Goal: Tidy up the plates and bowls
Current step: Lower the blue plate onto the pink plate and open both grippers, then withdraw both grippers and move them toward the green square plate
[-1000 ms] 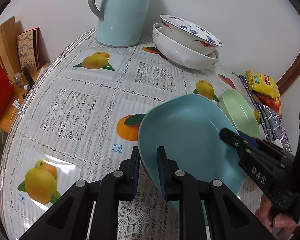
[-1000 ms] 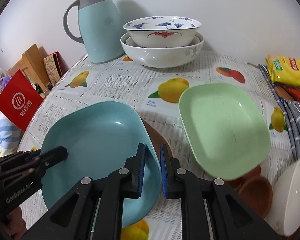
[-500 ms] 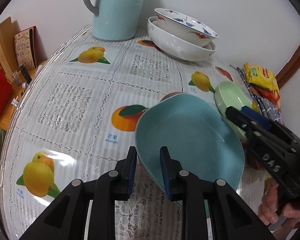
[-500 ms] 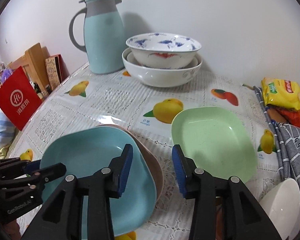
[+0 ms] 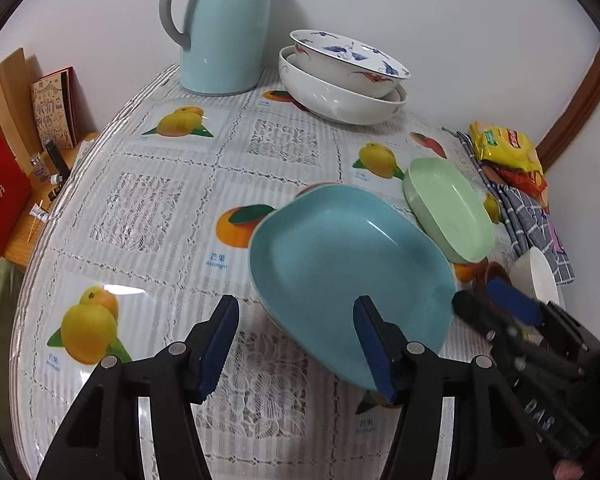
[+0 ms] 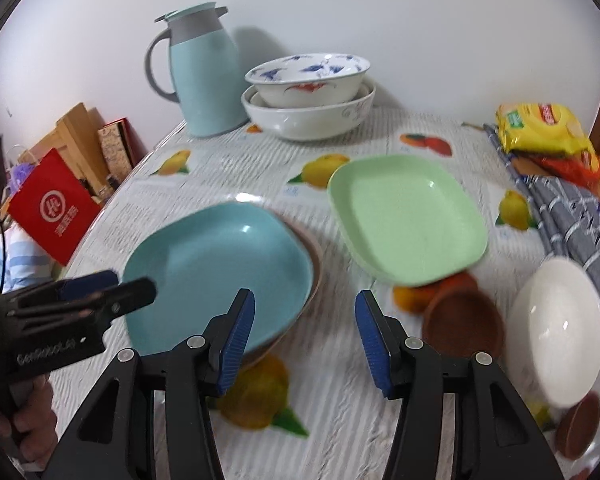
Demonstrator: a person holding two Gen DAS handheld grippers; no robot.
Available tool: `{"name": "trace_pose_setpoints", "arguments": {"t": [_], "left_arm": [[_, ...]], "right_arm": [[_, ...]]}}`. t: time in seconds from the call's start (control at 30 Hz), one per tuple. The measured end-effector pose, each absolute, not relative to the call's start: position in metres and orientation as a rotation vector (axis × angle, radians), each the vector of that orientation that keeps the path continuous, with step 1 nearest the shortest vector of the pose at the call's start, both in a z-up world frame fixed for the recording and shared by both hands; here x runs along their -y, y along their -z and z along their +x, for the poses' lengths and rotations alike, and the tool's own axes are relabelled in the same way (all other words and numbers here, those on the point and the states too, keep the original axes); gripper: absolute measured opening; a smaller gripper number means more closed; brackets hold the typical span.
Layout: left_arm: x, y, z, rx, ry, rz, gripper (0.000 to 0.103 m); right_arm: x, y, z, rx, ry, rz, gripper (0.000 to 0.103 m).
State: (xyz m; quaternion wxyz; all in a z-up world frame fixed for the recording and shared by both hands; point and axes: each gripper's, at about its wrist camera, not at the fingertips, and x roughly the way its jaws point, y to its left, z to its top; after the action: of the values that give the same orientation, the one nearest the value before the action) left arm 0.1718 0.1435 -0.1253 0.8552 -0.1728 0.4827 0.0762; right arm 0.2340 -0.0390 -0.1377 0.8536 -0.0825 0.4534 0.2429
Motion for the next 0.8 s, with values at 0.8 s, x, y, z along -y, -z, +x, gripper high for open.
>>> {"name": "trace_pose_setpoints", "arguments": {"t": [0.8], "left_arm": [[-0.142, 0.147, 0.185, -1.041, -0.124, -0.359, 0.056]], "right_arm": [[0.035, 0.164, 0.258, -0.993, -0.470, -0.119, 0.037]]}}
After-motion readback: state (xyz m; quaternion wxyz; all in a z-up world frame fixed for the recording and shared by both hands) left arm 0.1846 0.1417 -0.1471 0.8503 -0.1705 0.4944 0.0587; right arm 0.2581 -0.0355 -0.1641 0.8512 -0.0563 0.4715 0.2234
